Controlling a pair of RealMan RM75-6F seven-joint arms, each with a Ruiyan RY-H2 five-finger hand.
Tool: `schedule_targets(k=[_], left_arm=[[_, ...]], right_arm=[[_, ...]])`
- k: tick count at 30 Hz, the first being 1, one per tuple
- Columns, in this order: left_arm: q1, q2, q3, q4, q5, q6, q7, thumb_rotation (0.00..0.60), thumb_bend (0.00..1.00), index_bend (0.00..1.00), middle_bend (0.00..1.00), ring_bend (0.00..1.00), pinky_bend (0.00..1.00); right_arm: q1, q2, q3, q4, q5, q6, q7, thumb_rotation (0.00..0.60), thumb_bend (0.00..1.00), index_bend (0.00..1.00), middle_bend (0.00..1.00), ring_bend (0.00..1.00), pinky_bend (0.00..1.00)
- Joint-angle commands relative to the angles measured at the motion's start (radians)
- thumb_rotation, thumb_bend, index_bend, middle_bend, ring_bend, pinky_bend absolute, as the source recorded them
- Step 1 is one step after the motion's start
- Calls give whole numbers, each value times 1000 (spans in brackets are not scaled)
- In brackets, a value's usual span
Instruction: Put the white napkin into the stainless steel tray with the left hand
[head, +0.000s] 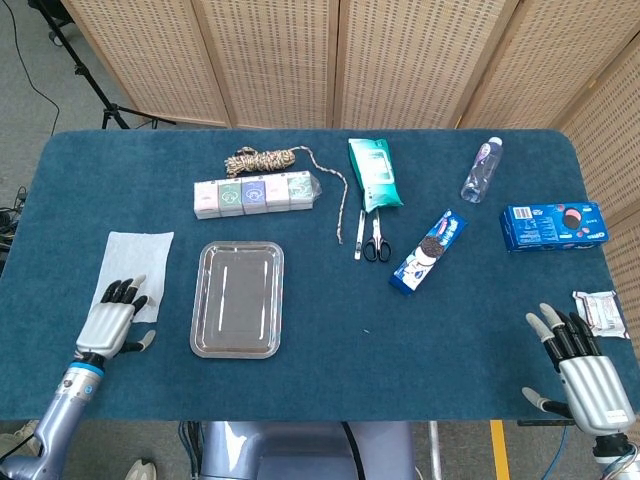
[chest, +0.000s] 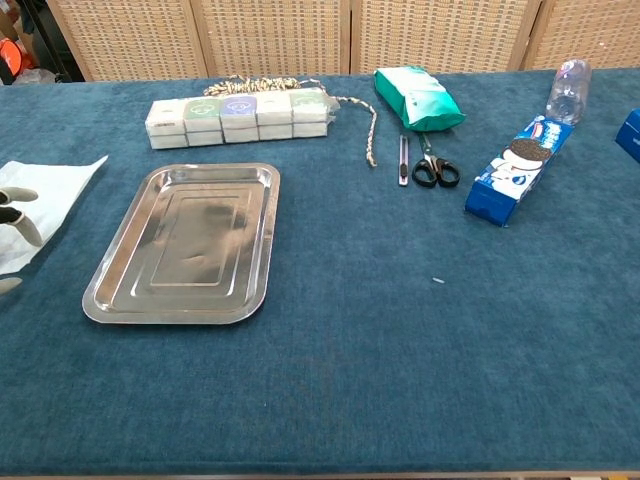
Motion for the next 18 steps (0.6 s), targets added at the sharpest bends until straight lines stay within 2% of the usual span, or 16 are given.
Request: schedule_targets(k=[1,10,18], left_arm=[[0,-11,-2,14,-1,3,2,458,337,346,0,0,0],[2,-34,-7,45,0,15,10,462,343,373,0,0,0],[4,-43,-12,54,3,29,19,527,355,453,0,0,0]], right_arm=[[-1,0,0,0,-1,2,-1,600,0,0,0,0,0],[-3,0,-1,2,-4,5,-1,600,0,0,0,0,0],[-5,1,-2,1,-7,9,-1,600,0,0,0,0,0]])
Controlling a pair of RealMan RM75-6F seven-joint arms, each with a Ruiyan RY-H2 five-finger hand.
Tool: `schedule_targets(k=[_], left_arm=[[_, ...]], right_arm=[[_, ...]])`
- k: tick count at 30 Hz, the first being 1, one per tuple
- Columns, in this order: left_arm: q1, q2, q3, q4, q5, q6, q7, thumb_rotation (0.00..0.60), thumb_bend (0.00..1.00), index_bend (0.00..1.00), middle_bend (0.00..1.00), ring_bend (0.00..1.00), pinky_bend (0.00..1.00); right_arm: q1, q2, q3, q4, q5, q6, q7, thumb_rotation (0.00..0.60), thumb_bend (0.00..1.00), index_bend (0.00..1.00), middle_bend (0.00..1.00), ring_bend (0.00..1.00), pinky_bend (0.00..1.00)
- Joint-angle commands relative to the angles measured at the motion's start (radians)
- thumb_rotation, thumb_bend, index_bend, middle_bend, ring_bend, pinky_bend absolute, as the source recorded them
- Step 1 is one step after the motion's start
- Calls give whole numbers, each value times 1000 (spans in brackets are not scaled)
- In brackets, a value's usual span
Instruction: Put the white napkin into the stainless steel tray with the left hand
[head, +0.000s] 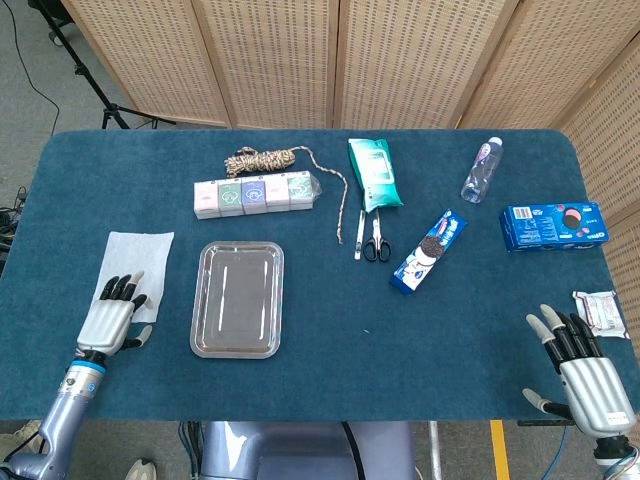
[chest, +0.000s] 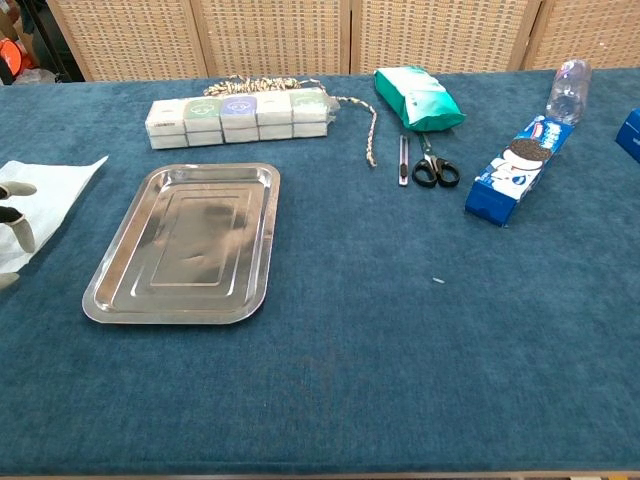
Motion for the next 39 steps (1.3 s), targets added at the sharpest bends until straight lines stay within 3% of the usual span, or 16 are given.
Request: schedule_targets(k=[1,25,39], left_arm=[[1,-3,-1,3,-1,1,4,540,357,467,0,0,0],[-2,-80,-5,143,28,36,24,573,369,489,0,0,0],[0,-111,-7,196,54,63,31,600,403,620,0,0,0]], right_arm=[[-1,0,-1,0,-1,1,0,600,0,0,0,0,0],[-2,0,-1,1,-5,3,0,600,0,0,0,0,0],[-2,-1,-1,2,-6,4,1,600,0,0,0,0,0]])
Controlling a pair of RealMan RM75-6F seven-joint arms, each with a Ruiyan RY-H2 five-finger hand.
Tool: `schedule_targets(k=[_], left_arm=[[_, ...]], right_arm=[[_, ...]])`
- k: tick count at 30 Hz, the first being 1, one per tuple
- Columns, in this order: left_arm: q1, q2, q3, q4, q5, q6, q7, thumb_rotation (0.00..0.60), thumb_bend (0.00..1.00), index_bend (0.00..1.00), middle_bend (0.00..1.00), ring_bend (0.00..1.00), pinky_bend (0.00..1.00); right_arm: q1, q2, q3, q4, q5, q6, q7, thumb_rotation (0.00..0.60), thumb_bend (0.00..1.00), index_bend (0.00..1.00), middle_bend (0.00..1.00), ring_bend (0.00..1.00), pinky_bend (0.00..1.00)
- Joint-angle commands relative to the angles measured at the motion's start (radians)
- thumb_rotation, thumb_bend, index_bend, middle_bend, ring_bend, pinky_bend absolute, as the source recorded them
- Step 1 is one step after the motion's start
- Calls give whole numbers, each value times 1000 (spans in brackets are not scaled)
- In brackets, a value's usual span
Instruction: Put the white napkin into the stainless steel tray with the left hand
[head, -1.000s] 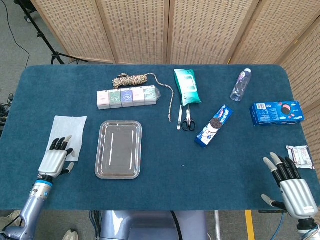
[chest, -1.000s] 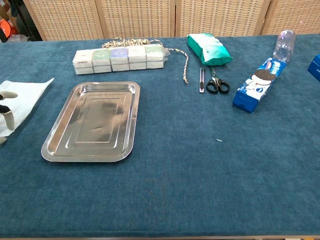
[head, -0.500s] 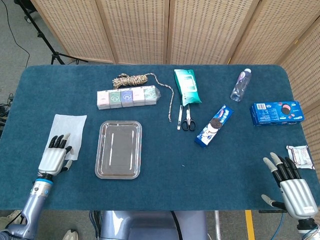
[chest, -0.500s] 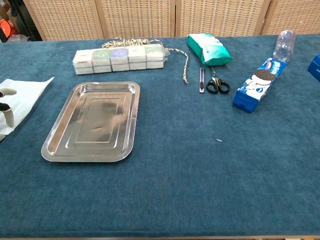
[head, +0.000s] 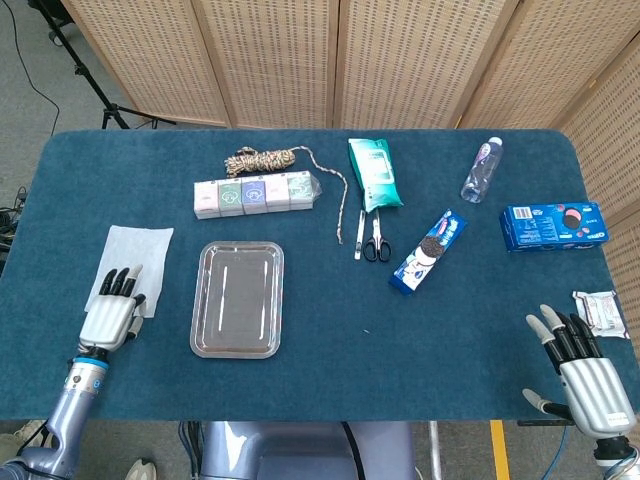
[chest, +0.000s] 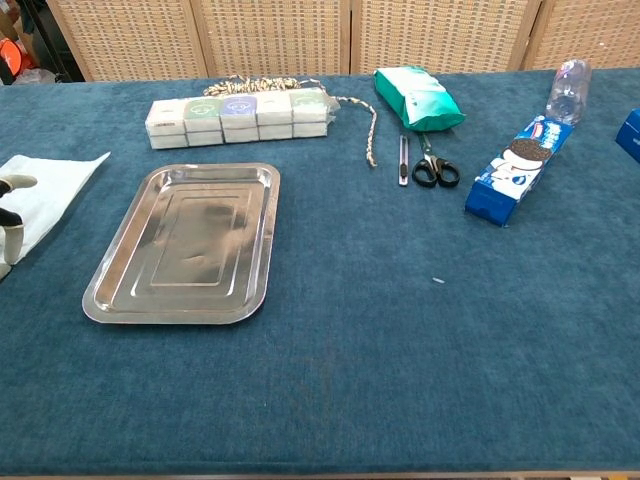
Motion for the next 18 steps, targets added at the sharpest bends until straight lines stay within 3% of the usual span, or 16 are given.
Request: schedule_targets(k=[1,12,18], left_arm=[[0,-3,-2,6,3,5,1,600,406,628,0,0,0],[5,-10,-14,8,17,40,-1,600,429,711,0,0,0],[12,1,-21,-29,15,61,26,600,438,821,0,0,0]], right_arm=[[0,0,0,0,0,1,0,600,0,0,0,0,0],[-1,2,1,0,1,3,4,600,0,0,0,0,0],[-1,2,1,0,0,2,5,600,0,0,0,0,0]])
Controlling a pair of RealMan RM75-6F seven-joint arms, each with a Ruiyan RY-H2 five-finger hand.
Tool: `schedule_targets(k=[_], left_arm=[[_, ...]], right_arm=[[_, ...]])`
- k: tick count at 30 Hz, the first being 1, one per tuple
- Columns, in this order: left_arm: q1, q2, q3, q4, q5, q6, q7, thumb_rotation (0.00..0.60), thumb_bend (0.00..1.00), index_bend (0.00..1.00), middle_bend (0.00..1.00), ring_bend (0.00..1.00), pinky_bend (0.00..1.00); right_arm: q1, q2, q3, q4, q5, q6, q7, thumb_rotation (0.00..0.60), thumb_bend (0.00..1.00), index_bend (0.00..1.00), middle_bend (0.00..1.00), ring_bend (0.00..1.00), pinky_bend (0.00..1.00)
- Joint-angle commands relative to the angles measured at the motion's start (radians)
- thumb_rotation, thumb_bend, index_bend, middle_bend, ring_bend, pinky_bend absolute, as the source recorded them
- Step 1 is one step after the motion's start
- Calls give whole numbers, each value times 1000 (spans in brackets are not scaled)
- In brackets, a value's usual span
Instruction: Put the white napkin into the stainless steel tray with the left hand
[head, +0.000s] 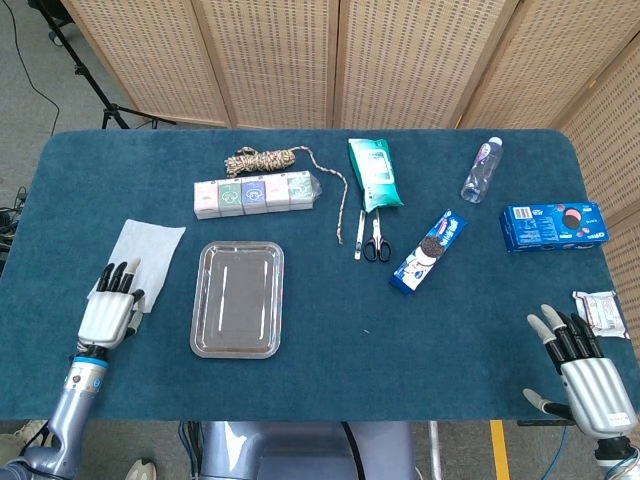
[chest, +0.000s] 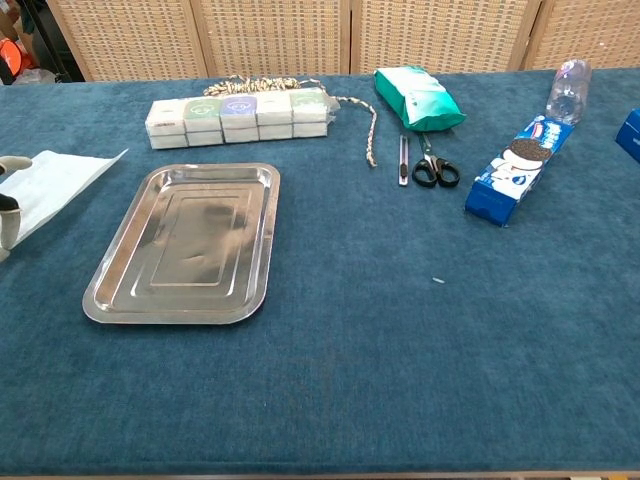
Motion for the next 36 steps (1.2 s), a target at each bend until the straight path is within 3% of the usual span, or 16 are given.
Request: schedule_targets(k=[1,23,36], left_arm=[[6,9,-4,-27,-6,8,20,600,440,834,1,0,0],[-3,83,-55,-227,42,130,157,600,459,878,13,0,0],[-62,155,-121,-458,110,183,306,600,463,884,18,0,0]], right_arm=[[0,0,0,0,0,0,0,600,0,0,0,0,0],[-2,0,-1,1,-4,5,0,600,0,0,0,0,0],[-2,3,-1,3,-6,8,11,600,0,0,0,0,0]])
